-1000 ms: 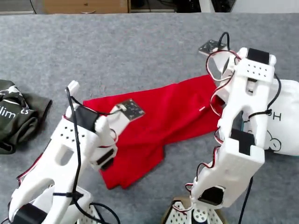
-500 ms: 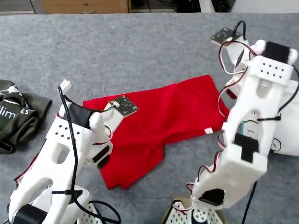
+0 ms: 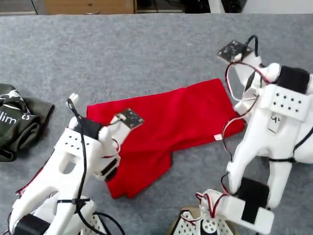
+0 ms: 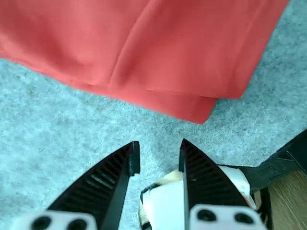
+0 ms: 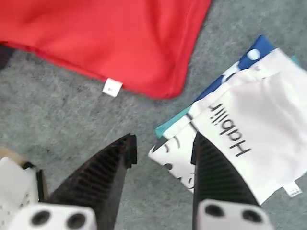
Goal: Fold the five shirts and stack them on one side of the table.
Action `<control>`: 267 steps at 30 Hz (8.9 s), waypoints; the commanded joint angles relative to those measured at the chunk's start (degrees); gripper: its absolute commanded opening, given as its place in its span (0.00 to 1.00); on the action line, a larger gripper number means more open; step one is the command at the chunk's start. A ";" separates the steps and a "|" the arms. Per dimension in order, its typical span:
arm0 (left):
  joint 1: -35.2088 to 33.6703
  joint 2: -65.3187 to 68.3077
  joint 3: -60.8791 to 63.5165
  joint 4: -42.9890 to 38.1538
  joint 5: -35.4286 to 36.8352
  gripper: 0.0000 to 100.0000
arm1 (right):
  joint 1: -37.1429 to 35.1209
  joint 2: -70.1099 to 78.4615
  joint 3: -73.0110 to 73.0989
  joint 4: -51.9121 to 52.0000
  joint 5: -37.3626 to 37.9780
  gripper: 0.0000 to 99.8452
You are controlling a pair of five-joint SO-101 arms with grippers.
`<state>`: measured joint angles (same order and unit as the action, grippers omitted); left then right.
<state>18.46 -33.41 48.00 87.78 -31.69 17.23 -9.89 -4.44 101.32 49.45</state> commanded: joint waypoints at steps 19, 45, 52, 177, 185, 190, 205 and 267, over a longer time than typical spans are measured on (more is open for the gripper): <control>3.69 -0.66 9.76 -17.76 1.93 0.14 | 0.92 -6.11 2.68 0.88 0.26 0.20; 3.69 -0.84 11.87 -23.65 4.57 0.14 | 0.66 -6.11 2.68 0.97 0.26 0.20; 9.67 -0.75 13.54 -24.18 4.84 0.14 | 0.57 -6.11 2.68 0.97 0.26 0.20; -16.97 28.53 -27.60 -22.86 17.76 0.02 | -12.44 -5.58 17.54 -32.18 -16.09 0.05; -16.97 38.29 -35.69 -22.42 17.93 0.02 | -16.31 4.62 22.99 -50.64 -16.53 0.00; -16.79 39.60 -36.66 -22.77 17.76 0.02 | -15.69 17.63 13.41 -48.62 -16.62 0.00; -16.97 44.62 -35.25 -25.67 17.67 0.02 | -14.11 45.32 -18.59 -35.87 -16.62 0.00; 0.44 8.92 -14.42 6.86 -2.20 0.04 | -8.13 31.16 -45.23 1.14 -16.62 0.00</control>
<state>13.98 -22.59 33.49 92.53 -32.22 8.79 31.25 -55.87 101.32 33.27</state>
